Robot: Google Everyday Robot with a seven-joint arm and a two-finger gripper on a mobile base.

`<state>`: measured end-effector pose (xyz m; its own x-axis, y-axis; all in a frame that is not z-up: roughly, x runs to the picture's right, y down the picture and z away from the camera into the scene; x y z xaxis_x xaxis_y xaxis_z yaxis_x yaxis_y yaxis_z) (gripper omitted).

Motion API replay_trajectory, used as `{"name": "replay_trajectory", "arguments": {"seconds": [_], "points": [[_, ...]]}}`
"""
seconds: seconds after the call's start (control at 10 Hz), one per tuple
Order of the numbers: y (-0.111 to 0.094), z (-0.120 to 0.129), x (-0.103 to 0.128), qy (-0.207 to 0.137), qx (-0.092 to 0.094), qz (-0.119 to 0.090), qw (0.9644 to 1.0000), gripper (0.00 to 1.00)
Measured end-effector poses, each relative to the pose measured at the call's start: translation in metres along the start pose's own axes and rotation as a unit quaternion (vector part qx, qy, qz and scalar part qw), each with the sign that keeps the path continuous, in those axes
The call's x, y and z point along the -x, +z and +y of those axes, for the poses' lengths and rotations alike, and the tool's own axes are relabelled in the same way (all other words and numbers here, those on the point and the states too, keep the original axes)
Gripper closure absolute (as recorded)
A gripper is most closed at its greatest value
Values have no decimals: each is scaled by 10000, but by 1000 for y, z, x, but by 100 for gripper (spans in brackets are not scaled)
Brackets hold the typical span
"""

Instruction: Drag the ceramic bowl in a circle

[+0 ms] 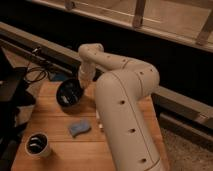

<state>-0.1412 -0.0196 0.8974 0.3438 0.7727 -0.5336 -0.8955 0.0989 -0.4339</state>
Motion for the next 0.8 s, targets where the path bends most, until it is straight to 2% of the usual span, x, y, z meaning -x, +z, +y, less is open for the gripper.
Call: {"name": "replay_trajectory", "arguments": {"seconds": [0.2, 0.4, 0.5, 0.6, 0.8], "points": [[8, 27, 15, -163, 48, -157, 9997, 95], [23, 45, 20, -445, 118, -80, 9989, 95], [34, 54, 16, -653, 121, 25, 9978, 95], [31, 55, 8, -537, 95, -16, 9985, 95], [27, 44, -13, -484, 47, -14, 9988, 95]]}}
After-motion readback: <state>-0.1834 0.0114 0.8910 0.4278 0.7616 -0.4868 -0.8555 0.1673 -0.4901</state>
